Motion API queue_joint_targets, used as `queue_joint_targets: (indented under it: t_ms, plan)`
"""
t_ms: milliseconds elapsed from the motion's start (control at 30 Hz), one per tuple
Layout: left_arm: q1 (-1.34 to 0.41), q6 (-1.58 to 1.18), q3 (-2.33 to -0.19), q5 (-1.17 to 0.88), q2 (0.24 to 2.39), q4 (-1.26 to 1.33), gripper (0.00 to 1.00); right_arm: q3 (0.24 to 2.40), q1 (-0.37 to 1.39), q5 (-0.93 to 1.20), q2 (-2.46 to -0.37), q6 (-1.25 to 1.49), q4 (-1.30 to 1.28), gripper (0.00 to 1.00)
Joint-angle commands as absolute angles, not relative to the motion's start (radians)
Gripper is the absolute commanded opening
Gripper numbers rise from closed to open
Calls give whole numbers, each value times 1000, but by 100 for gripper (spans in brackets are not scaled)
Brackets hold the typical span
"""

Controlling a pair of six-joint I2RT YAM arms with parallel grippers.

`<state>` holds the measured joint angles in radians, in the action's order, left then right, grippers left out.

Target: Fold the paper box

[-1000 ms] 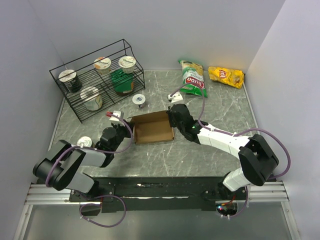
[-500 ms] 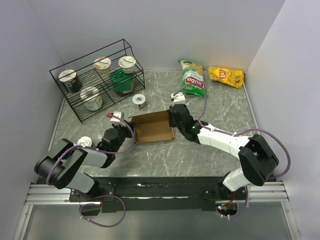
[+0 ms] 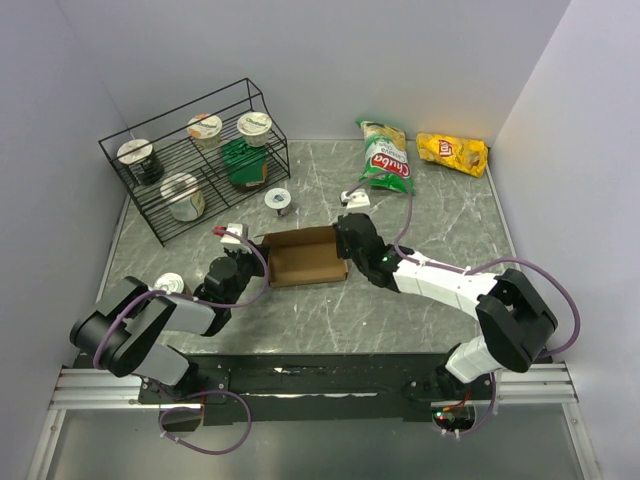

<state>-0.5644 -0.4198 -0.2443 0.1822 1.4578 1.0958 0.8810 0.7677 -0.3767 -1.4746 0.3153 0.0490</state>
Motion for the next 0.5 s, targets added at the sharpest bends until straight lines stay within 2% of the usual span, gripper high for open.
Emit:
queue_joint_targets:
  t_ms: [0,367,467]
  plan:
    - [-623,-511,-224,-3,1483,1032,1,790,859,-259,-1486,333,141,0]
    - [-635,-534,-166,-11,1500,1106,1,644,937,-471,-1468,296,219,0]
    - [-643,-549,-149,-34,1470,1112,13,650,946,-530,-1483,322,202,0]
